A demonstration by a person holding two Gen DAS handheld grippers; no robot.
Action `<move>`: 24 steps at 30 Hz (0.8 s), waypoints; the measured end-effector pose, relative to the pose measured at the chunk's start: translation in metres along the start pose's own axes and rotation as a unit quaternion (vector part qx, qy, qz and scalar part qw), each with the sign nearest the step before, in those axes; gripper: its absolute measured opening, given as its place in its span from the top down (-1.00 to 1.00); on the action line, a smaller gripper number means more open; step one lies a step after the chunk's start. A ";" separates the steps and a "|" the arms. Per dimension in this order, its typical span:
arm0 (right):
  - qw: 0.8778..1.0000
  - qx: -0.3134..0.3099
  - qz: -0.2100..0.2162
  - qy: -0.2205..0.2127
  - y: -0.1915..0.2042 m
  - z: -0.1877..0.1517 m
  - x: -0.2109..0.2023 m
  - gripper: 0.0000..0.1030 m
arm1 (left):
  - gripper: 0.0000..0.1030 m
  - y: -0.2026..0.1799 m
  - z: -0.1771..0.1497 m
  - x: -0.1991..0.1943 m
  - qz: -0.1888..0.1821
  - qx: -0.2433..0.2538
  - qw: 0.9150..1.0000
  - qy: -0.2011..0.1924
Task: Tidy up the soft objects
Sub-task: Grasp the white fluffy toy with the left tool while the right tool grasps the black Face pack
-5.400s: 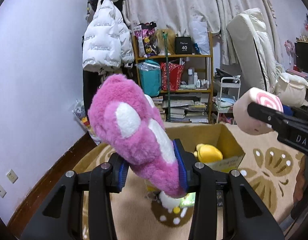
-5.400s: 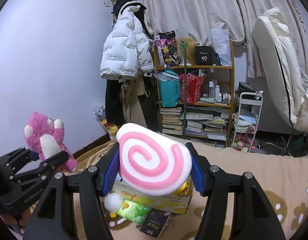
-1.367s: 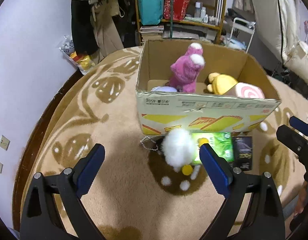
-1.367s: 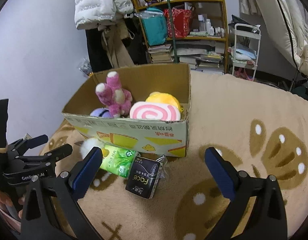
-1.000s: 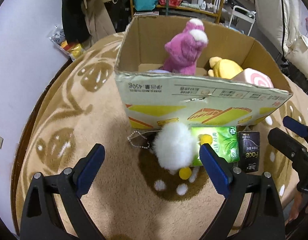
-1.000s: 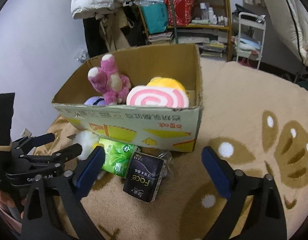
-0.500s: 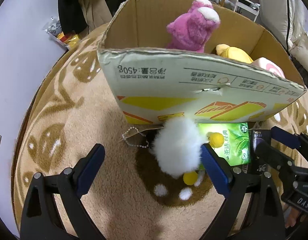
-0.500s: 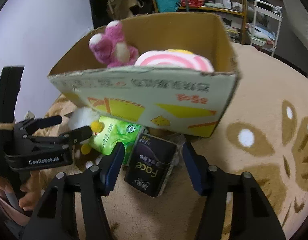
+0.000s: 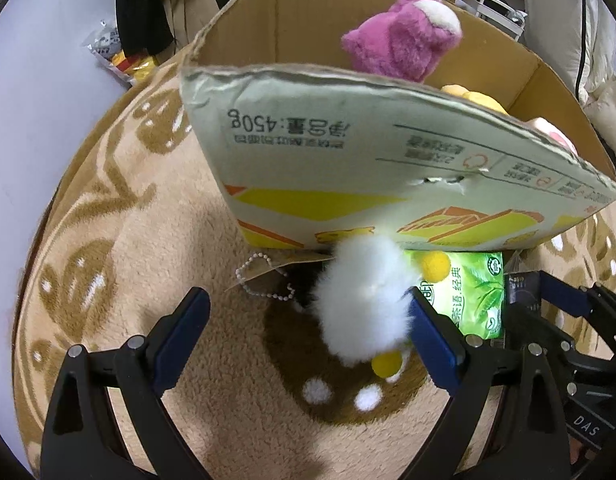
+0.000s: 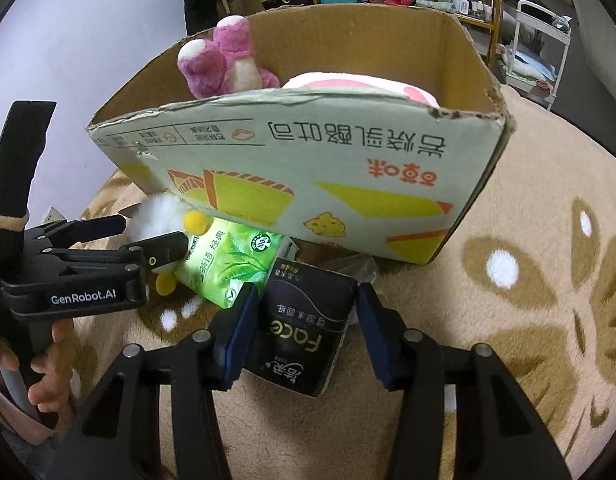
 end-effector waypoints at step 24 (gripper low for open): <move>1.000 -0.018 -0.022 -0.009 0.001 0.004 0.000 -0.05 | -0.09 -0.001 0.007 0.007 -0.071 -0.035 0.997 0.018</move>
Point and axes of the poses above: each gripper's, at about its wrist camera, not at the fingertips, and x roughly the way its jaws point, y to its left, z to its top, the point moved 5 cm from there along x, roughly the way its jaws point, and after that the axes turned 3 degrees about z, right-handed, at the moved point
